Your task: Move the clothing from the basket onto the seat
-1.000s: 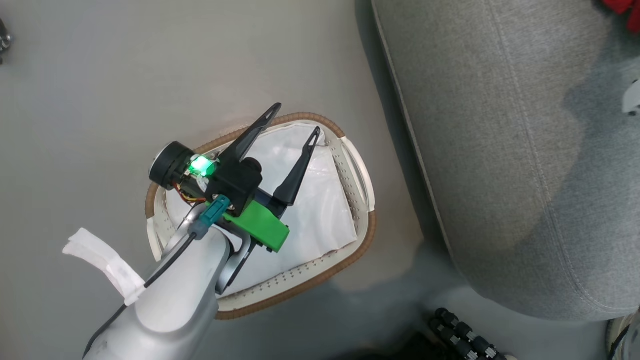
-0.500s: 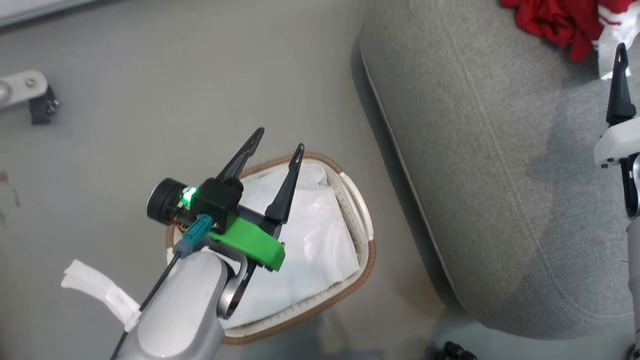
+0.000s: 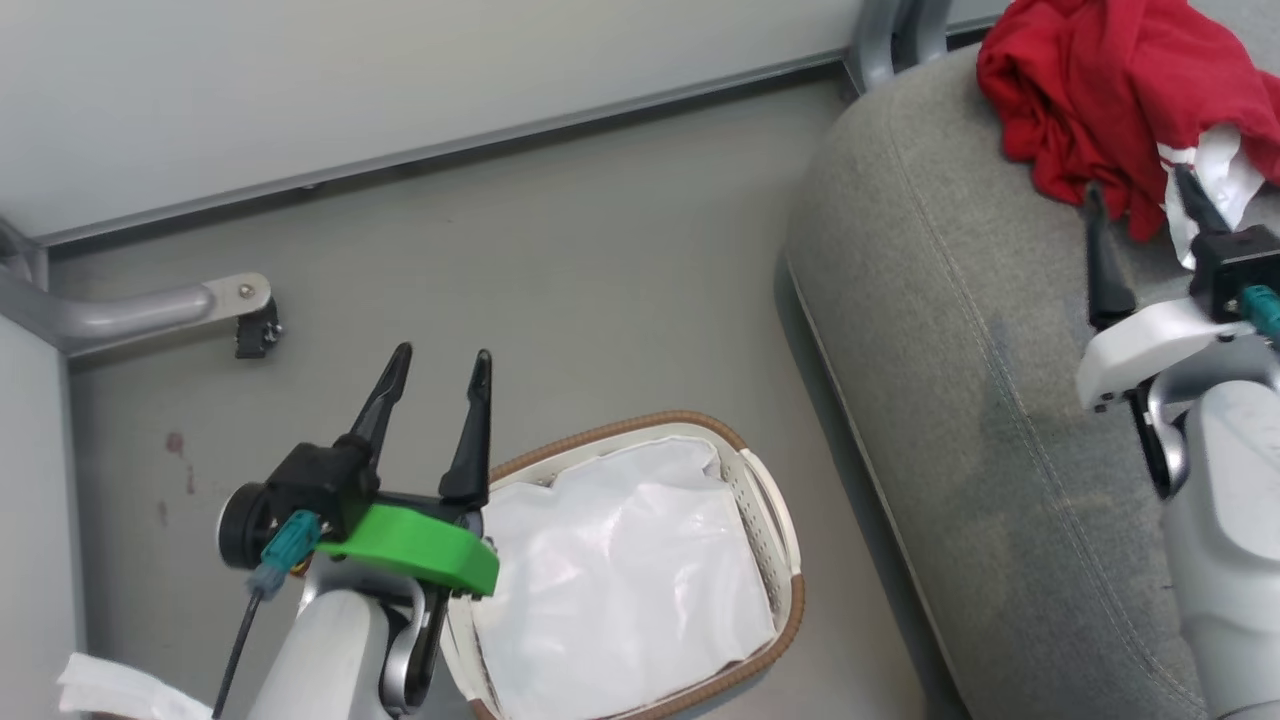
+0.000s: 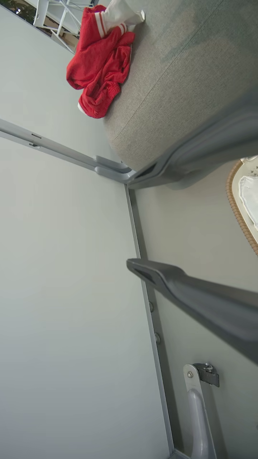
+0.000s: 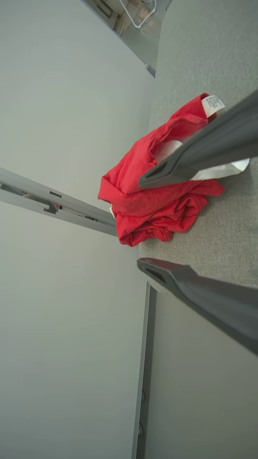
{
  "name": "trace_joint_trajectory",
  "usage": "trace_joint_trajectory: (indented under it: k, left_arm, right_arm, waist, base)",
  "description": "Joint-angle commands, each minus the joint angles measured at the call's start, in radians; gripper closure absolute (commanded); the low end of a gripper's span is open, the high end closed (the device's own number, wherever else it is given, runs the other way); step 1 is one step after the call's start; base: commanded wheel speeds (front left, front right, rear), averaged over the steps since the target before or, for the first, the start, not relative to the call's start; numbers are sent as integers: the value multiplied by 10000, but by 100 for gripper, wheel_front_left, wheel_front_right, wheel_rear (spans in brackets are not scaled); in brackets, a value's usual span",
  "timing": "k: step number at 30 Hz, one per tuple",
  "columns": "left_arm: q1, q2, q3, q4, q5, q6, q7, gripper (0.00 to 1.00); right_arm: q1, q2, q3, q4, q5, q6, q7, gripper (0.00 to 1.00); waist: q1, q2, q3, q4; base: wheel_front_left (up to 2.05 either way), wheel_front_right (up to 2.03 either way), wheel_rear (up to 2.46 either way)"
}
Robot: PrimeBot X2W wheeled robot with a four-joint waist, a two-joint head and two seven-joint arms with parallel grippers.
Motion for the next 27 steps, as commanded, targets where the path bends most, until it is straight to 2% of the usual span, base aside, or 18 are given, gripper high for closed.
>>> trace_joint_trajectory:
  k: [1,7,12,15,20,27]
  left_arm:
    - [383,-19,305,-5,-16,61,-7,0]
    - [1263,-167,1375,-77,102,85,-7,0]
    - [1999,-230,1880,-18,161,33,-7,0]
    - [2365,-264,2034,35,162,16,-7,0]
    - [2897,-300,2243,-46,127,38,-7,0]
    - [3380,-310,2399,-262,-273,3,-7,0]
  right_arm:
    - [222,168,159,-8,126,-14,-4,0]
    - [1052,911,554,-323,553,-14,-4,0]
    - [2198,1432,950,-691,848,-14,-4,0]
    - [2847,1555,1153,-914,1070,-14,-4,0]
    - [3763,1566,1470,-1328,2139,-14,-3,0]
    - [4394,1577,1546,-1795,2410,-14,-4,0]
  waist:
    - [1,0,-976,802]
    - [1,0,-1507,1181]
    - [1,0,-1913,1380]
    - [1,0,-2074,1511]
    - [1,0,-2250,1687]
    - [1,0,-2357,1770]
  base:
    - [0,0,0]
    - [0,0,0]
    - [0,0,0]
    - [0,0,0]
    - [0,0,0]
    - [0,0,0]
